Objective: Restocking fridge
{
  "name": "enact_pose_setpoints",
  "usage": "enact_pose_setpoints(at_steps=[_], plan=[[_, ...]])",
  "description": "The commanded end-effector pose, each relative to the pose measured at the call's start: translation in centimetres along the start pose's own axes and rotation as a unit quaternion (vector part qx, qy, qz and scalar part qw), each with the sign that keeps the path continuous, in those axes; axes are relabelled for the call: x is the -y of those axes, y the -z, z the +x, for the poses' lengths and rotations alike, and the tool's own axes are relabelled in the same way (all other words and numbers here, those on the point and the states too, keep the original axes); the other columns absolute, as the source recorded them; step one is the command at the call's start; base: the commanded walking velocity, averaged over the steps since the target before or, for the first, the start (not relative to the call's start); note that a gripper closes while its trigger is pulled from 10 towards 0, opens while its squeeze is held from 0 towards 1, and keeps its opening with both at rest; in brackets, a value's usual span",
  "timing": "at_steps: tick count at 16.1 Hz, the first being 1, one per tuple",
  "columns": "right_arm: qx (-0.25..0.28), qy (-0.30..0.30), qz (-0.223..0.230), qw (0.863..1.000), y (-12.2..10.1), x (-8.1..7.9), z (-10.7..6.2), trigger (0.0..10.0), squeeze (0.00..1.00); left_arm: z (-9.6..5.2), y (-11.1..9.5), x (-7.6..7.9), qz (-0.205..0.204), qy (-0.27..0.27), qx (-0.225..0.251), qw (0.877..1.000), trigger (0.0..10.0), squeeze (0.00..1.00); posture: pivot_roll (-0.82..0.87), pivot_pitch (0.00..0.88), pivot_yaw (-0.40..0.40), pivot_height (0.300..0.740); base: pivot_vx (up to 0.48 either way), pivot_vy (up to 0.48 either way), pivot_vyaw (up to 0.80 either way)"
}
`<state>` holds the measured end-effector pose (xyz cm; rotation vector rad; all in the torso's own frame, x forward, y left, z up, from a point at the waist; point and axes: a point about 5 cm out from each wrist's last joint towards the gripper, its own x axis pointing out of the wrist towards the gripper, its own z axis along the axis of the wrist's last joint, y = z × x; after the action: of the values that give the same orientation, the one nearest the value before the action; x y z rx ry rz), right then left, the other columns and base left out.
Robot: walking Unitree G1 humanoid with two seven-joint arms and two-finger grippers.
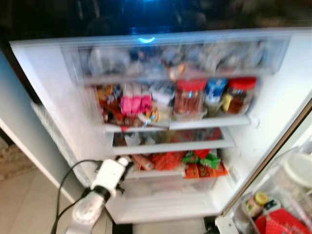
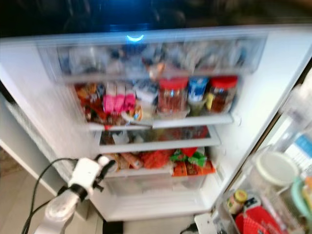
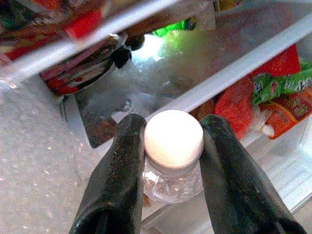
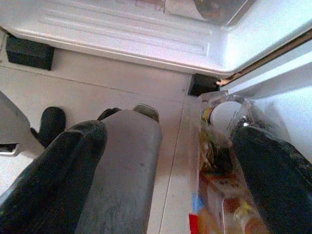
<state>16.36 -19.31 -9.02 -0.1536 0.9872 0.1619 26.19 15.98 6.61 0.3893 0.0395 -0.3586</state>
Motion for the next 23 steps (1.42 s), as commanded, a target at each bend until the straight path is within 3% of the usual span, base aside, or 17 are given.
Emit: enact_pose_setpoints(at_steps=[1, 3, 4, 6, 9, 18, 23], plan=[[-0.025, -0.004, 0.004, 1.000, 1.4, -0.3, -0.2, 10.0, 0.00, 0.1, 0.3, 0.2, 0.021, 0.014, -0.013, 1.000, 10.0, 0.00, 0.01, 0.000, 0.026, 0.642, 0.000, 0.000, 0.00], [-0.025, -0.004, 0.004, 1.000, 1.4, -0.3, -0.2, 10.0, 0.00, 0.4, 0.1, -0.1, 0.034, 0.004, -0.014, 0.999, 10.0, 0.00, 0.00, 0.000, 0.025, 0.642, 0.000, 0.000, 0.00], [-0.025, -0.005, 0.004, 1.000, 1.4, -0.3, -0.2, 10.0, 0.00, 0.5, 0.5, -0.2, 0.103, 0.010, -0.030, 0.994, 10.0, 0.00, 0.00, 0.000, 0.024, 0.642, 0.000, 0.000, 0.00], [-0.022, -0.006, 0.009, 1.000, 1.4, -0.4, -0.2, 10.0, 0.00, 0.9, 0.1, -0.1, 0.130, 0.014, -0.030, 0.991, 10.0, 0.00, 0.00, 0.000, 0.026, 0.642, 0.000, 0.000, 0.00], [0.002, 0.004, 0.036, 0.999, 1.2, -0.4, -0.3, 10.0, 0.00, 1.6, -0.7, -0.2, 0.147, 0.019, -0.011, 0.989, 10.0, 0.00, 0.00, 0.000, 0.031, 0.642, 0.000, 0.000, 0.00], [0.003, 0.002, 0.040, 0.999, 1.0, -0.4, -0.2, 10.0, 0.00, 2.3, -1.2, -0.3, 0.195, 0.033, -0.002, 0.980, 10.0, 0.00, 0.00, 0.000, 0.025, 0.642, 0.000, 0.000, 0.00], [0.000, -0.005, 0.036, 0.999, 1.0, -0.4, -0.2, 10.0, 0.00, 2.4, -1.3, -0.2, 0.204, 0.035, 0.006, 0.978, 10.0, 0.00, 0.00, 0.000, 0.023, 0.642, 0.278, 0.000, 0.00]])
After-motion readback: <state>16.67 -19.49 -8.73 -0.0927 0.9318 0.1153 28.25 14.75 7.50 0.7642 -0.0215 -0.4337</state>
